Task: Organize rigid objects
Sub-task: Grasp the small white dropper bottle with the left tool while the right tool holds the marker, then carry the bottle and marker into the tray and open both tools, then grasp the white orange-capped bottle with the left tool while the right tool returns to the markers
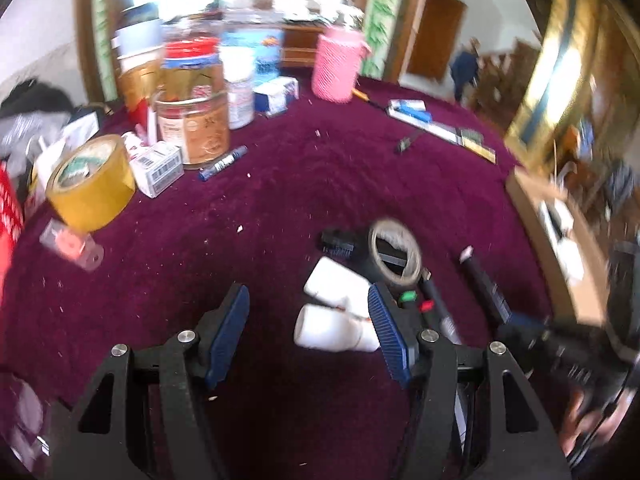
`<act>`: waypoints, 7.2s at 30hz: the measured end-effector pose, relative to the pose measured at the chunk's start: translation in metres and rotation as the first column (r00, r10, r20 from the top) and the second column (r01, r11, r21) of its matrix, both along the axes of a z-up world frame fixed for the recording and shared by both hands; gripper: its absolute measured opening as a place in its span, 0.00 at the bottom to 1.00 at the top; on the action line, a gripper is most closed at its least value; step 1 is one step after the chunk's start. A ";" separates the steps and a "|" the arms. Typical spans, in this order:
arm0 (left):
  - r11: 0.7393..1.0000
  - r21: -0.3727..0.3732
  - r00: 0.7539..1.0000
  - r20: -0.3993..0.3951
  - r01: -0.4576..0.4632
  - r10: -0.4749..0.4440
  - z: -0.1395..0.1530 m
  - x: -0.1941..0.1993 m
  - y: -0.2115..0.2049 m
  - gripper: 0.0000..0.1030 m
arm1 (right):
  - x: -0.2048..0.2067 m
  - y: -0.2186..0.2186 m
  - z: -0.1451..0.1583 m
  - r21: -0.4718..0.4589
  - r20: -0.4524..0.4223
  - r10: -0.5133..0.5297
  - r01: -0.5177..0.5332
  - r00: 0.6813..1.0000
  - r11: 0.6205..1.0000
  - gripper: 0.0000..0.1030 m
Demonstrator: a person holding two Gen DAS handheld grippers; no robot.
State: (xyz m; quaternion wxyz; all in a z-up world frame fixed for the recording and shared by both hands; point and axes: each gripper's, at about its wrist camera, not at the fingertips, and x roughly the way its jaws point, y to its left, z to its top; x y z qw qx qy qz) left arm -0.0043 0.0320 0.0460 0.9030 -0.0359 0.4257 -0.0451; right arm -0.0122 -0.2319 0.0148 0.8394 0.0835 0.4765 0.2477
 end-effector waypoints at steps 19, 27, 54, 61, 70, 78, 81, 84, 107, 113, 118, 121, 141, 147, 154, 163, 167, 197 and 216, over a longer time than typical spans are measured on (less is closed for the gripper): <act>0.988 -0.087 0.986 -0.098 0.129 -0.138 -0.018 -0.021 -0.009 0.59 | 0.003 -0.014 -0.005 0.094 -0.035 0.005 -0.001 0.999 0.996 0.12; 0.977 -0.177 0.975 -0.164 0.121 -0.150 -0.031 0.013 -0.004 0.59 | 0.003 -0.017 -0.007 0.114 -0.045 0.002 0.003 0.999 0.993 0.12; 0.959 0.131 0.957 -0.183 0.251 -0.225 -0.031 -0.017 -0.055 0.31 | -0.008 0.003 0.000 -0.049 0.052 0.042 -0.039 0.998 0.998 0.12; 0.968 0.168 0.980 -0.107 0.186 -0.169 -0.033 -0.024 -0.060 0.29 | -0.015 0.013 0.002 -0.148 0.108 0.071 -0.055 0.992 0.988 0.12; 0.993 0.049 0.994 0.038 0.105 -0.107 -0.005 -0.046 -0.050 0.28 | -0.014 -0.003 0.011 -0.039 0.112 0.012 -0.008 0.994 0.999 0.12; 0.993 -0.021 0.986 0.121 0.118 -0.115 0.013 -0.053 -0.077 0.28 | -0.016 -0.013 0.024 0.028 0.166 -0.035 0.030 0.986 0.999 0.12; 0.991 -0.030 0.982 0.143 0.132 -0.126 0.019 -0.056 -0.091 0.28 | -0.014 -0.017 0.024 0.057 0.156 -0.049 0.041 0.987 0.998 0.12; 0.988 -0.045 0.979 0.147 0.146 -0.138 0.022 -0.056 -0.104 0.28 | -0.014 -0.024 0.030 0.089 0.171 -0.076 0.061 0.982 0.994 0.12; 0.894 -0.137 0.904 0.101 0.427 -0.416 0.040 -0.035 -0.283 0.28 | -0.046 -0.206 0.044 0.156 0.120 -0.474 0.455 0.872 0.877 0.13; 0.907 -0.127 0.915 0.048 0.402 -0.400 0.018 -0.024 -0.303 0.28 | -0.041 -0.220 0.029 0.123 0.079 -0.485 0.474 0.871 0.872 0.13; 0.914 -0.113 0.920 0.014 0.390 -0.391 0.006 -0.021 -0.310 0.28 | -0.037 -0.217 0.027 0.088 0.076 -0.454 0.448 0.888 0.890 0.13; 0.918 -0.095 0.922 0.005 0.386 -0.387 0.001 -0.020 -0.314 0.28 | -0.035 -0.215 0.023 0.052 0.069 -0.447 0.445 0.892 0.894 0.13; 0.907 -0.035 0.907 -0.024 0.419 -0.420 -0.010 -0.027 -0.329 0.28 | -0.028 -0.209 0.017 -0.069 0.052 -0.411 0.414 0.910 0.908 0.13; 0.904 -0.057 0.903 -0.042 0.425 -0.427 -0.009 -0.029 -0.327 0.30 | -0.033 -0.210 0.021 -0.066 0.049 -0.419 0.422 0.907 0.904 0.17; 0.908 -0.066 0.910 -0.008 0.414 -0.415 0.004 -0.040 -0.316 0.38 | -0.060 -0.192 0.065 -0.073 0.255 -0.408 0.438 0.876 0.896 0.20; 0.937 -0.081 0.937 0.114 0.340 -0.330 0.041 -0.059 -0.250 0.51 | -0.105 -0.131 0.126 -0.113 0.623 -0.300 0.463 0.722 0.879 0.65; 0.954 -0.116 0.957 0.128 0.276 -0.261 0.049 -0.061 -0.203 0.53 | -0.095 -0.122 0.124 -0.050 0.570 -0.288 0.383 0.770 0.923 0.66; 0.876 -0.356 0.942 -0.209 -0.324 0.263 -0.013 0.024 0.008 0.54 | 0.012 -0.006 0.052 0.042 0.268 -0.122 0.115 0.956 0.992 0.65; 0.977 -0.161 0.988 -0.090 -0.142 0.129 -0.034 0.016 0.008 0.24 | 0.010 0.021 0.052 0.026 0.225 0.002 -0.008 0.974 1.000 0.66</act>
